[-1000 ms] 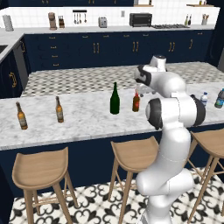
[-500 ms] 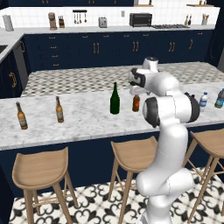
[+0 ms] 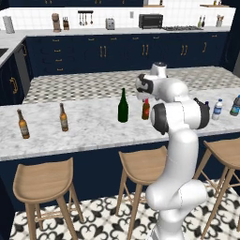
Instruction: Move the plastic bottles in the middle to the plastics group, and the glass bottles in the middle to the glass group.
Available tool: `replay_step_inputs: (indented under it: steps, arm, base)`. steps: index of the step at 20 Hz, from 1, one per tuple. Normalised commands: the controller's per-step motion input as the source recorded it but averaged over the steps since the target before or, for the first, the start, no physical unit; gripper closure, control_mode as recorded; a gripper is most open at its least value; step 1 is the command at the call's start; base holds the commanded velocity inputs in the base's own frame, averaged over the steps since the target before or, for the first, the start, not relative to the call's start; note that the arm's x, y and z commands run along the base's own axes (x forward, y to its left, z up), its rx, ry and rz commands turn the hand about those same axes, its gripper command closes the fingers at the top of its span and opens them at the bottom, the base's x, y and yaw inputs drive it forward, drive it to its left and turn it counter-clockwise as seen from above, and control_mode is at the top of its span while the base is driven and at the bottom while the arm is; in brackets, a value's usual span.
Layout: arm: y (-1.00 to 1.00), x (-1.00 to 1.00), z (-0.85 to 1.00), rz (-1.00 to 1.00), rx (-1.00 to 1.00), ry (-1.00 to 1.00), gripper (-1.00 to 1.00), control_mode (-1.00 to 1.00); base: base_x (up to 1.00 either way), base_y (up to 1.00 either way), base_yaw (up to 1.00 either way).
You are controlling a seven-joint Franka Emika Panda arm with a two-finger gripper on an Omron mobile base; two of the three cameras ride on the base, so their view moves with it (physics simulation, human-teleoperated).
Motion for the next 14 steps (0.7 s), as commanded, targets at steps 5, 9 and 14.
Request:
replay_step_inputs:
  steps: [5,9,14]
  arm:
    - [0.00,0.00,-0.06,-0.05,0.06,-0.24,-1.00,-1.00]
    - [0.00,0.06,-0.01,-0.03,0.00,-0.14,-1.00,-1.00]
    - [0.00,0.20,0.00,-0.04,-0.03,0.00,-1.00,-1.00]
  base:
    - [0.00,0.00,0.00]
    - [0.00,0.00,0.00]
    - [0.00,0.00,0.00]
